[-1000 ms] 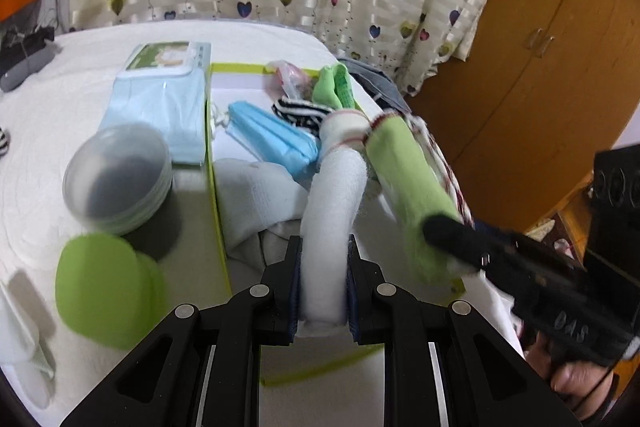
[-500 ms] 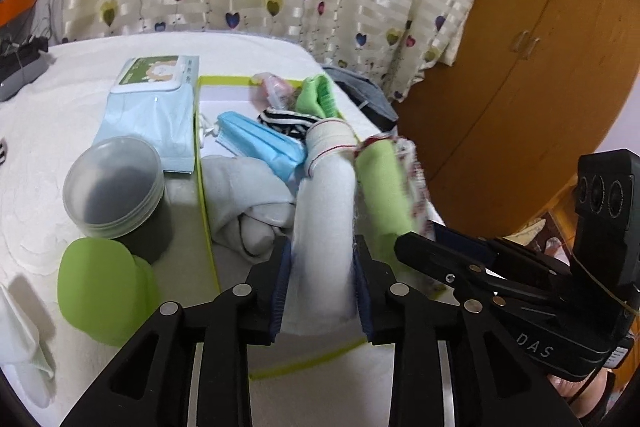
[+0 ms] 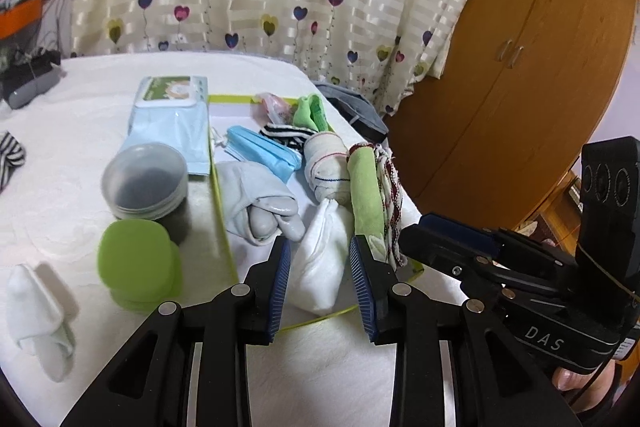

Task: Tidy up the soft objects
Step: 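Open both grippers to release the rolls into the box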

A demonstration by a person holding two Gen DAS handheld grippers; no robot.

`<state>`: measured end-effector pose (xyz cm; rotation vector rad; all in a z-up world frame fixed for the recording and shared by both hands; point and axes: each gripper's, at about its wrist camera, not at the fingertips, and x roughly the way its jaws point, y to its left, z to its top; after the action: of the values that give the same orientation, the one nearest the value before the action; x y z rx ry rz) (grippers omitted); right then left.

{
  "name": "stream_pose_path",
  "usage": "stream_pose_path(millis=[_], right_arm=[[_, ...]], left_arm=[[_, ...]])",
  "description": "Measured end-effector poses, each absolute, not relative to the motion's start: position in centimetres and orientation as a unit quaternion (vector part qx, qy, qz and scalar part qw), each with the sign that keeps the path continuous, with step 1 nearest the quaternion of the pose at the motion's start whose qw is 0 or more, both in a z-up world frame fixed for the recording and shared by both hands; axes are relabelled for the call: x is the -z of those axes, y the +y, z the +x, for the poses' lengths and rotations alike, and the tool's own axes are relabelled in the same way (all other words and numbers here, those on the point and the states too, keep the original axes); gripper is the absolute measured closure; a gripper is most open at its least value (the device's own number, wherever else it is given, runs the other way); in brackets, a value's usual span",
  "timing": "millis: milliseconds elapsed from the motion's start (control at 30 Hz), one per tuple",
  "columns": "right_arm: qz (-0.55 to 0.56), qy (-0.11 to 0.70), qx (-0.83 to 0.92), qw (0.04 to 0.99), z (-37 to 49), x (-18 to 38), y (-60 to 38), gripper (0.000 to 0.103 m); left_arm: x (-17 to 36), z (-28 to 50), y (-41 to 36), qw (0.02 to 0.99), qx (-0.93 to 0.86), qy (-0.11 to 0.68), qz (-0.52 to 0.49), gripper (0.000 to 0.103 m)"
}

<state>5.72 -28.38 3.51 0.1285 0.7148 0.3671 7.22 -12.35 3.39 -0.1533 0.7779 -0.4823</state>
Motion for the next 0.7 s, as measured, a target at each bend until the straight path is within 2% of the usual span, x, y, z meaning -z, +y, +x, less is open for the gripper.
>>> stream_pose_path(millis=[33,67,133,700], right_arm=[[0.06,0.344,-0.18,0.92,5.4,-3.8,-28.2,0.068],[0.058,0.342,-0.18,0.92,5.2,-3.9,-28.0,0.059],[0.055,0.338,-0.182,0.922,4.8,-4.2,-27.6,0.055],[0.03,0.331,-0.21,0.919,2.8,-5.5,-23.4,0.055]], left_arm=[[-3.6,7.0,-12.1,0.895,0.233,0.373,-0.074,0.074],[-3.7,6.7,-11.9,0.896,0.232,0.37,-0.075,0.074],[-4.1,6.0,-11.5,0.901,0.228,0.363,-0.074,0.074],[-4.9,3.0,-6.5,0.917,0.19,0.338,-0.088,0.074]])
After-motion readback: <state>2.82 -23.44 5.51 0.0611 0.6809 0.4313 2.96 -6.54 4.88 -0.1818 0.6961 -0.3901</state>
